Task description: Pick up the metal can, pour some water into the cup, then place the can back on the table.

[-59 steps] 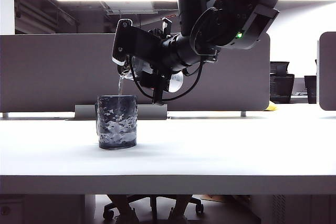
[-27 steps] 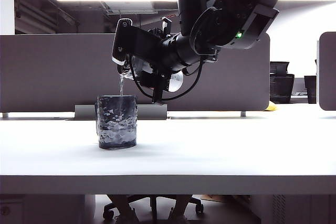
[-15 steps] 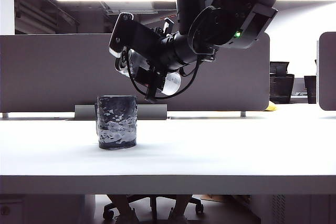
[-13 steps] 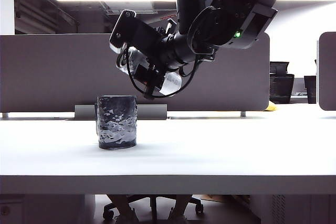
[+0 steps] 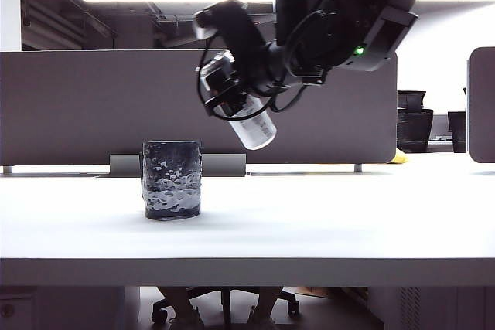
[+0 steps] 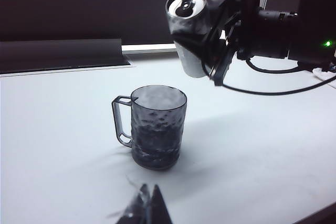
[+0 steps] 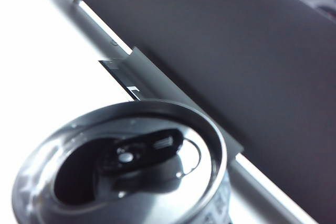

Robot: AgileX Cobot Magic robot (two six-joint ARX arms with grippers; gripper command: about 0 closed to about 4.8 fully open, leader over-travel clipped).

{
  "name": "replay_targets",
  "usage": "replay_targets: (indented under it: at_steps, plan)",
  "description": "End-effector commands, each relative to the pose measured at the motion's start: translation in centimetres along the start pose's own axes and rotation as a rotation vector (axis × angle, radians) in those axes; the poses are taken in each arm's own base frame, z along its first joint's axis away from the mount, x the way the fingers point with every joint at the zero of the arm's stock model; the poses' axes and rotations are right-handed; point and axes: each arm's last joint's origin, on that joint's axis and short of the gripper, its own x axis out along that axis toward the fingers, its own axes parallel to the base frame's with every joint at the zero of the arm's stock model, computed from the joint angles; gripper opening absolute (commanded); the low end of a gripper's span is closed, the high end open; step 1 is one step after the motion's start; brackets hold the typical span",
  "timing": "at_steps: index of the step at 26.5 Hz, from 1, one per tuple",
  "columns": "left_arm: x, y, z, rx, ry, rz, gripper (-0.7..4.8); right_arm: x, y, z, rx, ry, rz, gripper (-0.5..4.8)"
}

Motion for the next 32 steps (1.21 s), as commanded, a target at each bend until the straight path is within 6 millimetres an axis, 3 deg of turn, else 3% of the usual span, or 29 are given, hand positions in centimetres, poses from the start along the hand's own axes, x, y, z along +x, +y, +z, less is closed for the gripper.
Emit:
replay_targets:
  at_steps: [1,6,15,21,27,32]
  plan:
    - [0.0,0.0,0.1,0.003,-0.01,-0.003,-0.05,-0.1,-1.9,0.5,0.143,-0.049,-0.059,2.42]
    - [0.0,0.0,0.1,0.002,-0.009,-0.003,-0.05,-0.3,-3.9,-0.8,0.317,-0.035,-0.079,2.42]
    - [0.0,0.0,0.1,0.002,-0.01,-0.003,-0.05,-2.1,-7.4,-5.7,0.53,0.016,-0.078,2.42]
    - [0.0,0.0,0.1,0.003,-0.01,-0.003,-0.05,-3.7,-7.7,-8.7,0.604,0.0,-0.051,2.42]
    - [0.0,0.0,0.1,0.003,-0.01,-0.003,-0.05,-3.5,-6.7,-11.2,0.642,0.008,-0.021,2.42]
    - [0.0,0.0,0.1,0.003,-0.01,-0.003,-0.05,-3.4,-6.2,-12.0,0.646,0.028,-0.014,2.42]
